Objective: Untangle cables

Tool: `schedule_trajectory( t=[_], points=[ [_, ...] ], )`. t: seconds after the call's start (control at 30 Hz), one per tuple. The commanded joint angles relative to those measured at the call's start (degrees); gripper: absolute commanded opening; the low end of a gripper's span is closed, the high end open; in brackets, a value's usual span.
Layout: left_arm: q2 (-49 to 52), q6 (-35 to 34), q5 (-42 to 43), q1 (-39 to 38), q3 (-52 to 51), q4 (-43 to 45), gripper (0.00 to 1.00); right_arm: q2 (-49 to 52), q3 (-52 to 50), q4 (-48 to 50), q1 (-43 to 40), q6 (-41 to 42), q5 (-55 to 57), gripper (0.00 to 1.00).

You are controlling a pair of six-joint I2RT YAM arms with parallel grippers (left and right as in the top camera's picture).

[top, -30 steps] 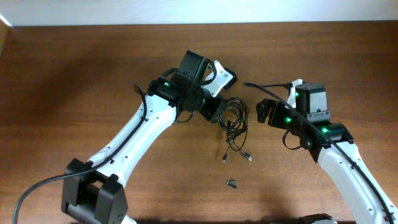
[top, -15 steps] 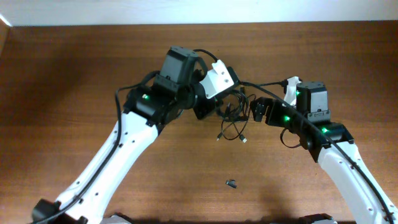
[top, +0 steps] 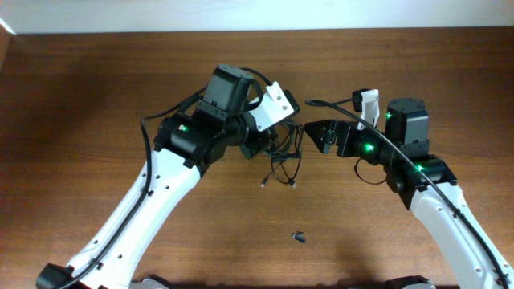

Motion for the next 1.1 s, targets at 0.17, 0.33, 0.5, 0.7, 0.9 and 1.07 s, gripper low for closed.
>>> schedule_trajectory(
  t=[0.17, 0.33, 0.5, 0.7, 0.9, 1.07],
  points=[
    [-1.9, 0.3, 21.8, 0.2, 0.5, 5.9, 0.0, 0.5, 0.6, -8.7, 0.2, 0.2, 16.9, 0.99],
    [-3.4, -0.7, 13.3, 0.2, 0.5, 6.4, 0.0, 0.5, 0.6, -11.0, 0.2, 0.3, 20.7, 0.99],
    [-3.5, -20.2, -7.3, 0.2, 0.5, 7.1, 0.0, -0.4, 0.7, -8.4, 0.2, -0.3, 13.5, 0.99],
    [-3.5, -28.7, -11.1, 0.1, 0.5, 7.1, 0.0, -7.7, 0.7, -9.2, 0.3, -6.4, 9.2, 0.99],
    [-3.5, -55.6, -17.0, 0.1, 0.5, 8.2, 0.0, -11.6, 0.7, -13.0, 0.3, -19.5, 4.6, 0.99],
    [-3.5, -71.8, -15.6, 0.1, 0.5, 7.6, 0.0, -11.6, 0.6, -15.9, 0.3, -28.3, 1.6, 0.88]
  ],
)
